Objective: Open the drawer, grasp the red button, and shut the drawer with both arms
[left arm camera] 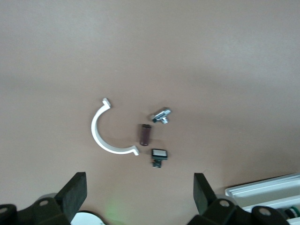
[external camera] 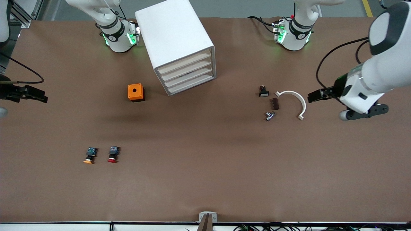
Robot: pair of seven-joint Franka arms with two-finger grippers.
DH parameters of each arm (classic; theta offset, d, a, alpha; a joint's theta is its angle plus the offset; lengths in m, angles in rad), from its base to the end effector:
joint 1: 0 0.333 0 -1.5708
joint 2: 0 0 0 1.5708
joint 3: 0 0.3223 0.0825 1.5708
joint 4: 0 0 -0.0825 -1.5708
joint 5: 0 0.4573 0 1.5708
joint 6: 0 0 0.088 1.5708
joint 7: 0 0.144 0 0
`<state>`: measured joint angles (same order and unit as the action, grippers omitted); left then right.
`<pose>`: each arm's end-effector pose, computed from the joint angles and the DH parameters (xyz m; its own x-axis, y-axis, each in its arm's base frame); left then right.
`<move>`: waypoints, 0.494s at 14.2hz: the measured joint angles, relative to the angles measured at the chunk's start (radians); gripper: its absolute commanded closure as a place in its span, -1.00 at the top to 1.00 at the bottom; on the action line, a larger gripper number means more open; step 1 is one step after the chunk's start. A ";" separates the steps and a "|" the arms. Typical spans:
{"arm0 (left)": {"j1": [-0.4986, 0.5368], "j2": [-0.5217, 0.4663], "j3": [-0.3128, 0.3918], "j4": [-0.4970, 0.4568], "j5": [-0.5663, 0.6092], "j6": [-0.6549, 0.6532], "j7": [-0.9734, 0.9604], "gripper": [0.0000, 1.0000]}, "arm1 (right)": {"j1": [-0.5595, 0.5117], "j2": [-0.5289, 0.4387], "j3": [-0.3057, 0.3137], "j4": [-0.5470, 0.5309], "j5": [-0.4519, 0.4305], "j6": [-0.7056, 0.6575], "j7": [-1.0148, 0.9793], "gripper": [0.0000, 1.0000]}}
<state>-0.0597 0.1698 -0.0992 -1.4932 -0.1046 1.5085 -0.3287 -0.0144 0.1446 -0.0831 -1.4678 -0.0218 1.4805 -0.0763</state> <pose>0.6533 -0.1163 0.5225 0.9696 0.1618 -0.1834 0.1762 -0.9822 0.0649 0.6535 -0.0641 0.5495 0.9908 -0.0230 -0.1332 -0.0201 -0.9995 0.0236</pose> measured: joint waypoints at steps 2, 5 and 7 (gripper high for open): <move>0.031 -0.033 0.003 -0.037 0.000 -0.001 0.061 0.99 | 0.000 -0.008 0.000 0.020 0.000 -0.058 0.000 1.00; 0.029 -0.095 0.030 -0.101 0.000 -0.001 0.095 0.99 | 0.000 -0.038 0.000 0.024 0.013 -0.079 0.000 1.00; 0.020 -0.129 0.056 -0.135 0.013 0.004 0.104 0.99 | 0.000 -0.064 0.003 0.019 0.020 -0.081 0.000 1.00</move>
<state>-0.0392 0.0412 -0.0434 -1.6285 -0.0918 1.5125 -0.2250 -0.0143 0.0806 -0.0800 -1.4489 -0.0017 1.3992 -0.0760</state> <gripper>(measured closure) 0.000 0.000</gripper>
